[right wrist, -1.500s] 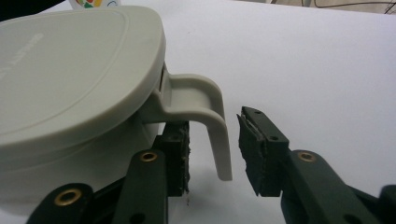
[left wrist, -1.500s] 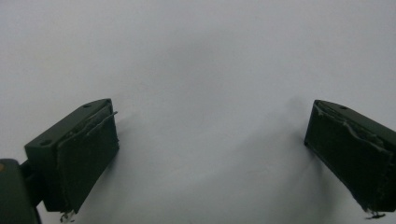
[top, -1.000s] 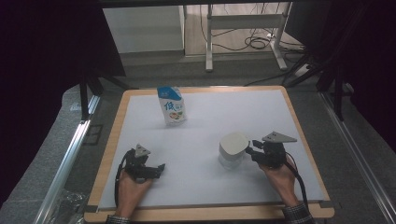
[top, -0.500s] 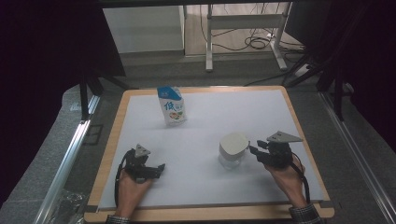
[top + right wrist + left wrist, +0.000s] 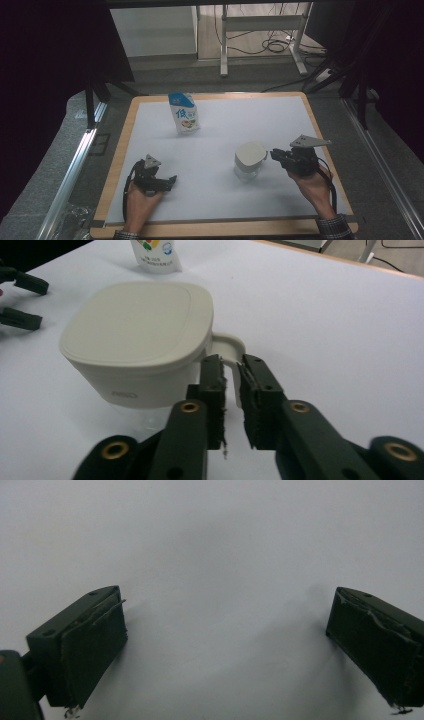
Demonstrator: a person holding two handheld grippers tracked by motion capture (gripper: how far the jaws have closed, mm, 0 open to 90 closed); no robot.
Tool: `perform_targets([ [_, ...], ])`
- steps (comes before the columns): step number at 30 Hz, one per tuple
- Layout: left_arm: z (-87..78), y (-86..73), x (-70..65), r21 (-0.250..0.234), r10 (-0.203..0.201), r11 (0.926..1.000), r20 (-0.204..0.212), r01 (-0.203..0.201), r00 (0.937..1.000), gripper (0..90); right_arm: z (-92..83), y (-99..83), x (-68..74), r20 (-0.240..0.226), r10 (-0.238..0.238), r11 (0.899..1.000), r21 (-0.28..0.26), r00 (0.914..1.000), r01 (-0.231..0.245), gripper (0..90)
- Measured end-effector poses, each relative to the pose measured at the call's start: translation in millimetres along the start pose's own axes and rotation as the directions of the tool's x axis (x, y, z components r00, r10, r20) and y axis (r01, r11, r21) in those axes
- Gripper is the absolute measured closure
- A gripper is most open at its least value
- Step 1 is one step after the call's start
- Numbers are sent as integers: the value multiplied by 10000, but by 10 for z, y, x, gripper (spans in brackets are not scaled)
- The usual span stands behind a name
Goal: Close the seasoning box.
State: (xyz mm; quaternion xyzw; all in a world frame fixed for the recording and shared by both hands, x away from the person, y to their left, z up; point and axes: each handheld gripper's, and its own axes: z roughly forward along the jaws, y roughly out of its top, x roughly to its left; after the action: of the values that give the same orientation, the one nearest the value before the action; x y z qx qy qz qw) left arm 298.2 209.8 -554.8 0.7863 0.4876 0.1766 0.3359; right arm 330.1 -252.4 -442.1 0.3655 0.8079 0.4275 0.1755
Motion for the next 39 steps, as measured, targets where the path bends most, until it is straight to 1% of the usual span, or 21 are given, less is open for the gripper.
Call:
perform_targets([
  [2, 2, 0, -2, -23, -26, 10000, -6, 26, 10000, 25, -23, 67, 4, -80, -32, 9999, -95, 10000, 31, 874],
  [4, 2, 0, -2, -24, -27, 10000, -6, 27, 10000, 25, -26, 83, 6, -89, -37, 9999, -104, 10000, 36, 878],
  [5, 1, 0, -1, -12, -14, 10000, -6, 14, 10000, 25, -23, 130, 13, -103, -125, 9998, -154, 9999, 123, 890],
  [7, 1, 0, -2, -18, -21, 10000, -8, 21, 10000, 25, -22, 143, 15, -91, -144, 9998, -156, 9999, 142, 891],
  [11, 2, 0, -3, -37, -48, 10000, 3, 48, 10000, 25, 5, 240, 55, -244, -286, 9995, -164, 9993, 282, 893],
  [12, 2, 0, -3, -37, -48, 10000, 3, 48, 10000, 25, 5, 240, 55, -244, -286, 9995, -164, 9993, 282, 893],
  [15, 2, 1, 1, -39, 2, 10000, 0, -2, 10000, 25, 39, 291, 73, -356, -393, 9991, -158, 9986, 387, 893],
  [17, 2, 1, 1, -39, 8, 10000, 2, -8, 10000, 25, 77, 313, 73, -416, -384, 9992, -160, 9984, 377, 893],
  [19, 2, 1, 1, -37, 8, 10000, 1, -8, 10000, 25, 116, 329, 65, -433, -381, 9992, -161, 9983, 375, 893],
  [21, 2, 0, 1, -37, 13, 10000, 0, -13, 10000, 25, 162, 350, 60, -544, -335, 9993, -194, 9980, 325, 893],
  [23, 2, 0, 1, -45, 3, 10000, 1, -3, 10000, 25, 186, 363, 67, -517, -382, 9991, -194, 9979, 372, 893],
  [31, 2, 0, 1, -41, 7, 10000, 1, -7, 10000, 25, 248, 366, 68, -371, -546, 9984, -144, 9978, 540, 893],
  [35, 2, 0, 1, -41, 7, 10000, 0, -7, 10000, 25, 260, 364, 60, -410, -539, 9984, -166, 9977, 533, 893],
  [39, 2, 0, 1, -39, 9, 10000, 1, -9, 10000, 25, 280, 359, 73, -431, -647, 9979, -80, 9970, 644, 894],
])
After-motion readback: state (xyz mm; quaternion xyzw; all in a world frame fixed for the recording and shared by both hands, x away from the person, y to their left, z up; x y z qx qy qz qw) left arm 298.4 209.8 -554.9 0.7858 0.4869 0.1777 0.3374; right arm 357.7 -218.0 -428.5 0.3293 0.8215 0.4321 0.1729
